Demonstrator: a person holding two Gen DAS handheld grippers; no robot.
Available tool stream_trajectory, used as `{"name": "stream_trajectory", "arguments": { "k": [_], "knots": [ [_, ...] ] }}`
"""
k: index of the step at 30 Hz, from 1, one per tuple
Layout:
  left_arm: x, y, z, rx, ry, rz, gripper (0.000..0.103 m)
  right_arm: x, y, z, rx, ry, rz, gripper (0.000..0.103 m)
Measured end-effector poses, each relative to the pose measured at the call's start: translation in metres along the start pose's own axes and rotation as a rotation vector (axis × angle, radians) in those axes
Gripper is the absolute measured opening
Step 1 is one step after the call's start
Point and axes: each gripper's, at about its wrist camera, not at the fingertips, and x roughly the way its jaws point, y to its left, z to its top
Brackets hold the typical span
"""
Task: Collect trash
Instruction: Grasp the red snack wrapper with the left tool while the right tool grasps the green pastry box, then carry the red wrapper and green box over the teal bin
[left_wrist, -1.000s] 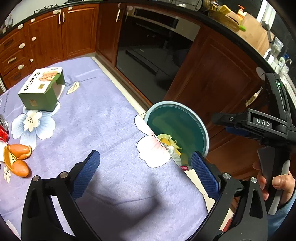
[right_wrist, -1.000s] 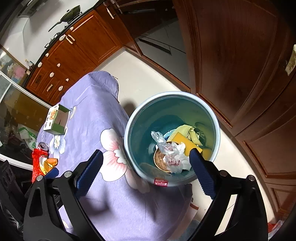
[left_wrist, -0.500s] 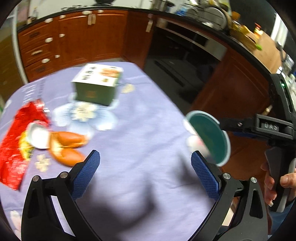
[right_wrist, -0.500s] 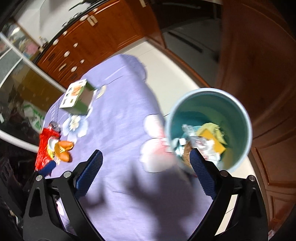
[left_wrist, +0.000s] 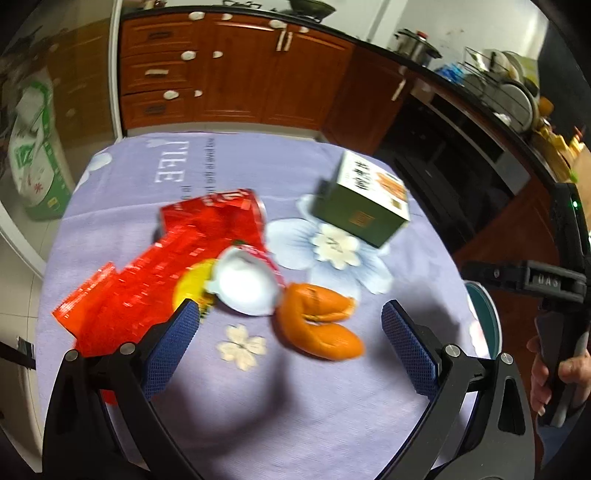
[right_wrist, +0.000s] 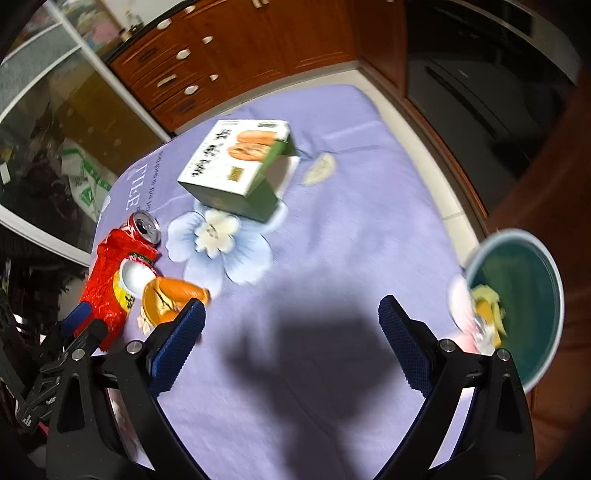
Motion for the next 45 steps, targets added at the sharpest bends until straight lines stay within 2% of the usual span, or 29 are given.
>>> {"name": "stream_trajectory", "arguments": {
  "k": [6, 9, 14, 17, 18, 19, 20, 21, 22, 24, 25, 26, 27, 30, 33, 39, 45],
  "knots": [
    [0.005, 0.032, 0.011, -0.044, -0.017, 0.031, 0.099, 0.035, 0.017, 0.046, -0.034, -0.03, 0.042, 0.091],
    [0.007, 0.047, 0.016, -0.038, -0.016, 0.071, 0.099, 0.054, 0.022, 0.063, -0.066, -0.042, 0.048, 0.091],
    [0.013, 0.073, 0.025, -0.032, -0.006, 0.128, 0.099, 0.087, 0.023, 0.079, -0.071, -0.032, 0.089, 0.091],
    [0.021, 0.087, 0.025, -0.035, 0.025, 0.132, 0.099, 0.099, 0.028, 0.082, -0.077, -0.035, 0.131, 0.091],
    [0.024, 0.089, 0.024, -0.032, 0.036, 0.134, 0.099, 0.1, 0.031, 0.081, -0.089, -0.043, 0.133, 0.086],
    [0.027, 0.091, 0.021, -0.026, 0.05, 0.129, 0.099, 0.1, 0.034, 0.08, -0.105, -0.05, 0.137, 0.07],
    [0.028, 0.092, 0.019, -0.022, 0.055, 0.124, 0.099, 0.101, 0.039, 0.078, -0.125, -0.044, 0.144, 0.06],
    [0.03, 0.092, 0.016, -0.018, 0.059, 0.12, 0.097, 0.102, 0.042, 0.075, -0.135, -0.036, 0.153, 0.04],
    [0.031, 0.092, 0.012, -0.013, 0.063, 0.114, 0.094, 0.102, 0.045, 0.072, -0.145, -0.031, 0.158, 0.03],
    [0.034, 0.091, 0.006, -0.006, 0.078, 0.097, 0.073, 0.099, 0.052, 0.066, -0.164, -0.035, 0.152, 0.028],
    [0.034, 0.089, 0.003, -0.006, 0.084, 0.094, 0.069, 0.096, 0.055, 0.064, -0.168, -0.033, 0.155, 0.028],
    [0.033, 0.088, 0.001, 0.002, 0.08, 0.096, 0.056, 0.092, 0.059, 0.06, -0.175, -0.035, 0.157, 0.027],
    [0.032, 0.087, -0.001, 0.002, 0.085, 0.088, 0.037, 0.088, 0.062, 0.057, -0.185, -0.04, 0.156, 0.027],
    [0.029, 0.083, -0.008, -0.016, 0.098, 0.051, 0.011, 0.072, 0.071, 0.048, -0.207, -0.047, 0.15, 0.026],
    [0.019, 0.073, -0.016, -0.018, 0.08, 0.061, 0.006, 0.056, 0.072, 0.039, -0.196, -0.048, 0.155, 0.025],
    [-0.02, 0.061, -0.03, -0.054, 0.016, 0.068, 0.006, 0.024, 0.055, 0.016, -0.144, -0.036, 0.179, 0.024],
    [-0.061, 0.036, -0.04, -0.039, -0.039, 0.06, 0.006, -0.007, 0.036, -0.01, -0.116, -0.044, 0.213, 0.024]
  ]
}}
